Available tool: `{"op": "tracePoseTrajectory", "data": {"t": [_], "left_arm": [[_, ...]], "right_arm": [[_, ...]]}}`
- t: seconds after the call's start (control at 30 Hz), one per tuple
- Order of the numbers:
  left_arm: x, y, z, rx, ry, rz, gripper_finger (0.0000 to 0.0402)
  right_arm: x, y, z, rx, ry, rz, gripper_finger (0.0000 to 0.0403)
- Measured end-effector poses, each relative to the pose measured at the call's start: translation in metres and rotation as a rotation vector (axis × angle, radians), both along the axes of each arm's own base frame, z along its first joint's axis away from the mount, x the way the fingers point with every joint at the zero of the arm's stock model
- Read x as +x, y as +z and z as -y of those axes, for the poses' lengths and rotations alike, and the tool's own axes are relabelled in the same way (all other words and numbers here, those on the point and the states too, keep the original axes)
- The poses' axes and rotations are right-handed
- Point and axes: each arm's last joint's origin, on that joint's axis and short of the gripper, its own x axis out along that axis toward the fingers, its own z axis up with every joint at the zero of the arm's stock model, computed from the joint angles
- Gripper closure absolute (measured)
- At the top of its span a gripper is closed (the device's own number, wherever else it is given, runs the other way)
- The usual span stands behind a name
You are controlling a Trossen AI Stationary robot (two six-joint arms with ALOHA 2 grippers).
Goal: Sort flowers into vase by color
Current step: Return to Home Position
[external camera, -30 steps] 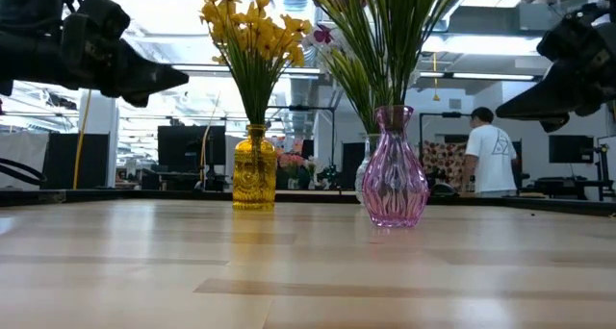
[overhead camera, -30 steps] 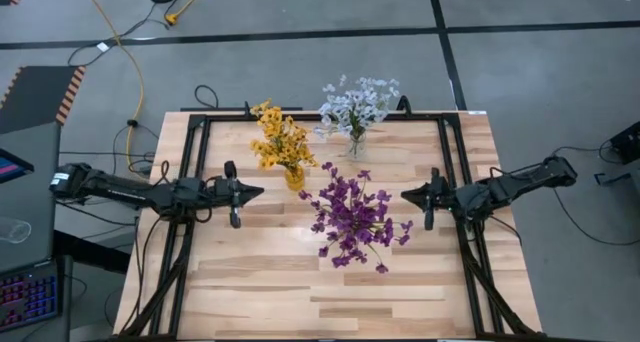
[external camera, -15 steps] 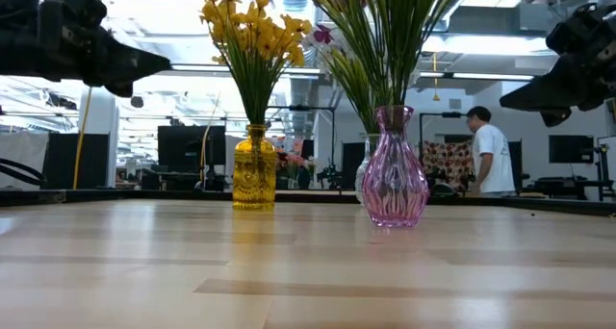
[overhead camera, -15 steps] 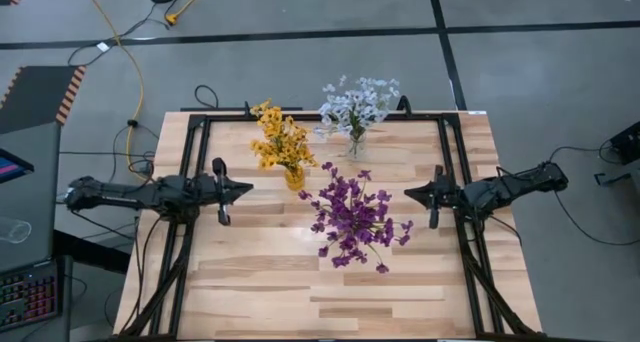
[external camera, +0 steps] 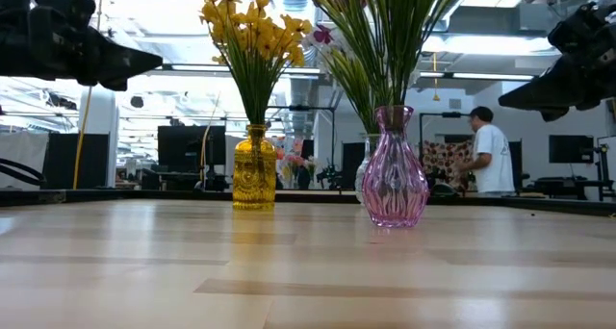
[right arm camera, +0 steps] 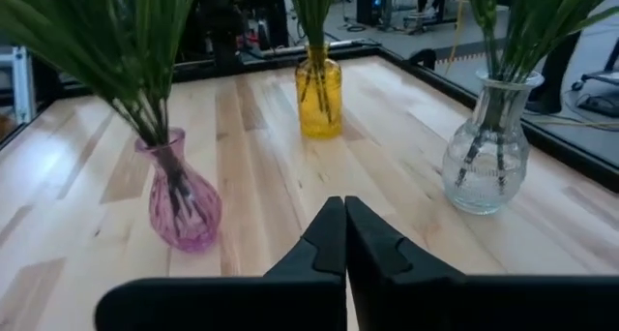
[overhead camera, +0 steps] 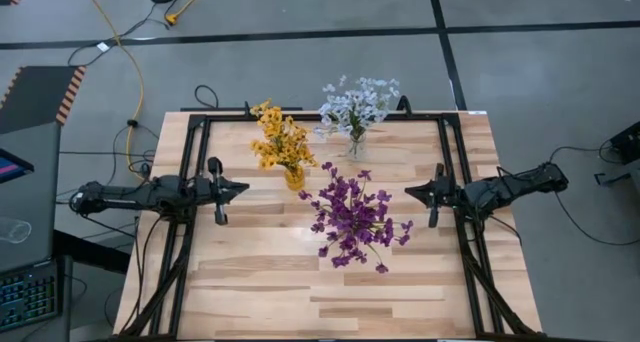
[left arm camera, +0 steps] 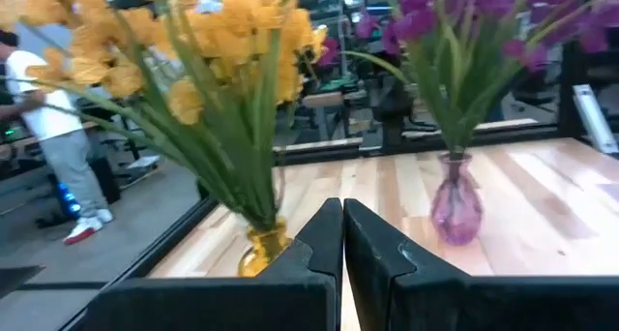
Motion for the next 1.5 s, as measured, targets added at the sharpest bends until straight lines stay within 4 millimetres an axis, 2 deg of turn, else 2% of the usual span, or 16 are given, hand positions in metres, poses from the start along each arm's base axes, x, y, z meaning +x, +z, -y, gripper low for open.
{"op": "tracePoseTrajectory", "data": {"t": [0.23,0.43,0.57,0.8,1.0,1.3,1.5], "left_arm": [[0.000,-0.001,0.003,0.035,-0.109,-0.007,0.0402],[0.000,-0.001,0.002,0.052,-0.098,-0.015,0.0402],[0.000,-0.001,0.000,0.053,-0.095,-0.016,0.0402],[0.001,-0.003,-0.002,0.024,-0.132,-0.030,0.0402],[0.001,-0.004,-0.001,0.018,-0.153,-0.032,0.0401],[0.001,-0.004,-0.001,0.021,-0.150,-0.032,0.0401],[0.001,-0.004,-0.001,0.030,-0.150,-0.034,0.0401]], "right_arm": [[0.005,0.004,0.003,-0.089,0.017,0.060,0.0371],[0.006,0.004,0.009,-0.128,0.010,0.043,0.0376],[0.006,0.004,0.014,-0.116,0.006,0.040,0.0375],[0.007,0.003,0.016,-0.048,0.130,0.046,0.0373],[0.006,0.002,0.020,-0.097,0.121,0.022,0.0373],[0.013,-0.001,0.022,-0.110,0.128,0.184,0.0372],[0.014,-0.002,0.022,-0.120,0.133,0.185,0.0372]]}}
